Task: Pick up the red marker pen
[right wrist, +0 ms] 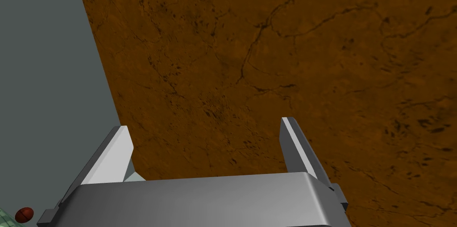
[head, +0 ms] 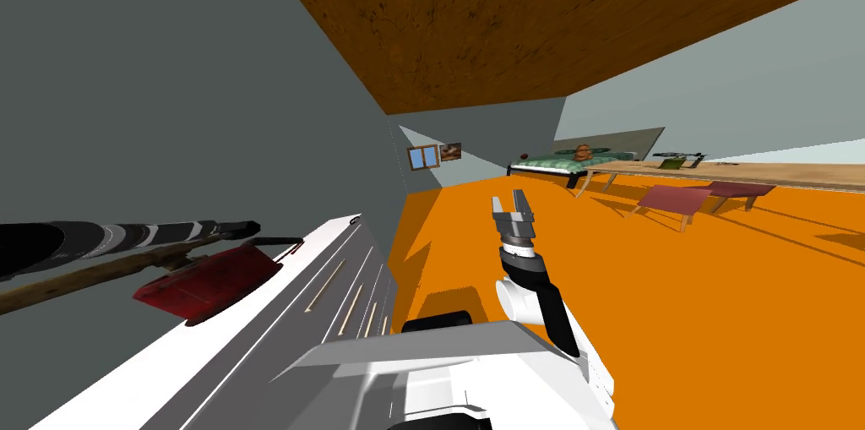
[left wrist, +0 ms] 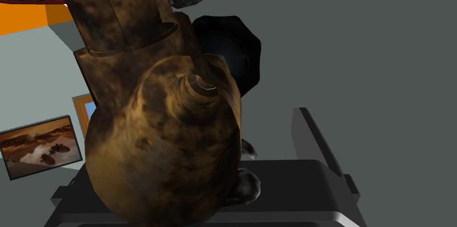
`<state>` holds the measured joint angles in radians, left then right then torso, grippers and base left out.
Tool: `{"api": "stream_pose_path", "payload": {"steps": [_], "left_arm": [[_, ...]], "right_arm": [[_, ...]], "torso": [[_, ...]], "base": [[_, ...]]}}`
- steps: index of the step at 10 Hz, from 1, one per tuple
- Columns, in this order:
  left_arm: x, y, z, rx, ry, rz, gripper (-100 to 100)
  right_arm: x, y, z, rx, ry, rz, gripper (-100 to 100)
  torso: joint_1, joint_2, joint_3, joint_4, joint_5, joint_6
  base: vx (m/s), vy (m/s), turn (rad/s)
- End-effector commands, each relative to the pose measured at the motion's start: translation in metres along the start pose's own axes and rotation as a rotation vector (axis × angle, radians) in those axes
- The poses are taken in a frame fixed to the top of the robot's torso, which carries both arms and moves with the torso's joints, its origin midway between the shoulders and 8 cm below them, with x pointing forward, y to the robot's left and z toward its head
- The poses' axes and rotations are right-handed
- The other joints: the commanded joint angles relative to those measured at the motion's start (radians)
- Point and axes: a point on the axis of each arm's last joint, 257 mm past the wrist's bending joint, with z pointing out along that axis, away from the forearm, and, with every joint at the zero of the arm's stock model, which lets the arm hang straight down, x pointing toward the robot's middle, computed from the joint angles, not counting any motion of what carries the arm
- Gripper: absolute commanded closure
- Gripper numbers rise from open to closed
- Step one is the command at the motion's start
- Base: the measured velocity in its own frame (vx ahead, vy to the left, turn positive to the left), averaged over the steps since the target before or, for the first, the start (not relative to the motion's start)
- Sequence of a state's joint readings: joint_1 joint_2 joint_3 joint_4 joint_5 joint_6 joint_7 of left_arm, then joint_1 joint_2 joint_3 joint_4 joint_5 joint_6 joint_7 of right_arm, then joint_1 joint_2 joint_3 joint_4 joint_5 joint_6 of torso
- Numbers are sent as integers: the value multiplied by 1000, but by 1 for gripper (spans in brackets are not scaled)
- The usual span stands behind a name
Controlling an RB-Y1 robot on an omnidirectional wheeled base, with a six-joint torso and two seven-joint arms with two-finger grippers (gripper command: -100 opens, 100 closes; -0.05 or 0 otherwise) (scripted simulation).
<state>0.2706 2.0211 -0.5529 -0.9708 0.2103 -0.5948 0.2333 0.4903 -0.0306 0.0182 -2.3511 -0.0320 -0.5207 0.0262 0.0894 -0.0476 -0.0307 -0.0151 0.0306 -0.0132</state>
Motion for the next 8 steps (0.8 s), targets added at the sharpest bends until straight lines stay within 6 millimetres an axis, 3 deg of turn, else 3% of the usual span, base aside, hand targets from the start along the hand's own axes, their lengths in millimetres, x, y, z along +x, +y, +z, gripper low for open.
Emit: {"api": "stream_pose_path", "payload": {"steps": [1,3,5,6,8], "left_arm": [[-2,4,5,-22,-37,6,-100],[-36,8,3,-56,-113,23,-100],[-44,13,1,-79,-134,20,-100],[-65,10,-7,-79,-155,34,-100],[-65,10,-7,-79,-155,34,-100]], "right_arm": [[0,0,0,0,0,0,0],[0,0,0,0,0,0,0],[0,0,0,0,0,0,0],[0,0,0,0,0,0,0],[0,0,0,0,0,0,0]], "torso": [[0,0,0,0,0,0],[2,-2,-1,-1,0,0],[3,-2,-1,0,0,0],[4,-2,-1,0,0,0],[-1,0,0,0,-1,0]], "base": [[16,-22,20],[8,-4,3],[0,0,0],[-46,-70,23],[-35,-64,17]]}}
